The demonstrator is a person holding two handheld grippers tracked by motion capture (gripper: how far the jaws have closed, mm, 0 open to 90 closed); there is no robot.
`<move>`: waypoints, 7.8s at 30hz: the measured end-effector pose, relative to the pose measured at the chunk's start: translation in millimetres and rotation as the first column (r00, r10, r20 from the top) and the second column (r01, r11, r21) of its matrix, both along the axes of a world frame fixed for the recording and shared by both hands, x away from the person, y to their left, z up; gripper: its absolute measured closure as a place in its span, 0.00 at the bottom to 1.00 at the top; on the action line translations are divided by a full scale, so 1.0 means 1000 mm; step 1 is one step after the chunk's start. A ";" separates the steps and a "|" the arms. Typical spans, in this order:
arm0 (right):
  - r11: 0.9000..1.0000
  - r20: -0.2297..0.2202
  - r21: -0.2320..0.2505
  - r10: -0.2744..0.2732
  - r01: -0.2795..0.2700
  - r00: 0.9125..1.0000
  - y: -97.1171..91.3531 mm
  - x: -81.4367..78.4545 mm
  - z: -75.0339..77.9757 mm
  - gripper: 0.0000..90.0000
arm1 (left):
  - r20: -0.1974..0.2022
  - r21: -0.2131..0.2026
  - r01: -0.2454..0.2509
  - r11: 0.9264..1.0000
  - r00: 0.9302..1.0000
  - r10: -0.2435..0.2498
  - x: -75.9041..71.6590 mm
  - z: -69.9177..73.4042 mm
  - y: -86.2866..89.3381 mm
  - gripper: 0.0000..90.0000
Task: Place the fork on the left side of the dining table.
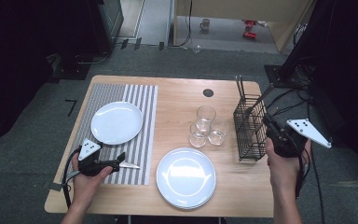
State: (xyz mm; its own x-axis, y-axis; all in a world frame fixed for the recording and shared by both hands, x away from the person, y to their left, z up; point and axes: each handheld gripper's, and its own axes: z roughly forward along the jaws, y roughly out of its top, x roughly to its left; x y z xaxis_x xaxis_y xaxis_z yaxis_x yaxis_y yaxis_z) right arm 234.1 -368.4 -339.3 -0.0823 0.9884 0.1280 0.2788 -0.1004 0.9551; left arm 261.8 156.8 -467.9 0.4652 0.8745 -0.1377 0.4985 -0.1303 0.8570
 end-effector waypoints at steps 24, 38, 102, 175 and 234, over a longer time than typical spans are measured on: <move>0.999 0.052 -0.047 0.010 -0.007 0.999 0.021 0.010 0.026 0.97 | 0.004 0.028 0.084 0.996 0.996 -0.084 -0.011 0.005 -0.031 0.02; 0.998 0.068 -0.032 0.056 -0.054 0.996 0.035 0.010 0.032 0.97 | 0.025 0.024 0.124 0.992 0.992 -0.124 -0.009 0.012 -0.046 0.02; 0.948 0.057 0.017 0.317 -0.319 0.947 0.158 0.023 0.020 0.97 | 0.086 -0.049 0.225 0.973 0.972 -0.220 0.017 0.031 -0.154 0.02; 0.843 0.073 0.047 0.533 -0.536 0.843 0.186 0.022 -0.029 0.88 | 0.057 -0.234 0.252 0.939 0.968 -0.245 0.029 0.040 -0.147 1.00; 0.875 0.007 -0.025 0.484 -0.483 0.875 0.190 0.023 -0.051 0.94 | 0.238 -0.158 0.284 0.946 0.940 -0.243 0.018 0.097 -0.116 0.38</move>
